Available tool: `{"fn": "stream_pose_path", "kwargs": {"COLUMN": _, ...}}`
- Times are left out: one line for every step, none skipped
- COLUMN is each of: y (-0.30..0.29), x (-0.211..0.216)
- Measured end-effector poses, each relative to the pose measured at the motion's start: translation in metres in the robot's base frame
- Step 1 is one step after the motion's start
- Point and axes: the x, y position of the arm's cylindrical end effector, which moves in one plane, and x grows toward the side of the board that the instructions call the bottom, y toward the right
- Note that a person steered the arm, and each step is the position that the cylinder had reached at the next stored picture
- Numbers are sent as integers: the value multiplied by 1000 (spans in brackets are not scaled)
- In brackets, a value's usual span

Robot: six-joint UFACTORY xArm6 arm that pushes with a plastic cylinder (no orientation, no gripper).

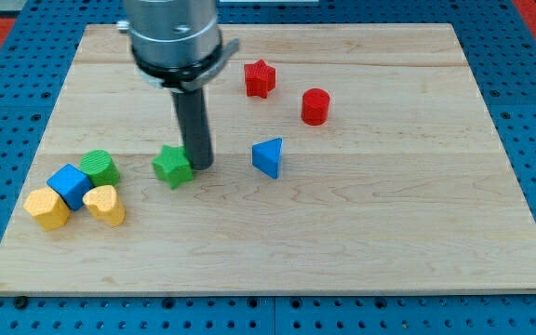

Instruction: Move the blue triangle close to the green blocks

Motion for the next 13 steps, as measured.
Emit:
{"fn": "stream_pose_path", "kwargs": {"y": -36, "x": 6}}
{"fn": "stream_pose_path", "kwargs": {"y": -43, "x": 22}}
{"fn": "stream_pose_path", "kwargs": {"y": 8, "x": 53}}
{"fn": "stream_pose_path", "kwargs": {"y": 64, "x": 41}}
{"fn": "stream_pose_path", "kwargs": {"y": 140, "x": 4}}
{"fn": "stream_pose_path", "kwargs": {"y": 196, "x": -22}}
{"fn": "stream_pose_path", "kwargs": {"y": 192, "x": -40}}
{"fn": "stream_pose_path", "kwargs": {"y": 170, "x": -38}}
{"fn": "stream_pose_path", "kwargs": {"y": 144, "x": -17}}
{"fn": "stream_pose_path", "kwargs": {"y": 109, "x": 2}}
{"fn": "stream_pose_path", "kwargs": {"y": 61, "x": 0}}
{"fn": "stream_pose_path", "kwargs": {"y": 25, "x": 0}}
{"fn": "stream_pose_path", "kwargs": {"y": 25, "x": 0}}
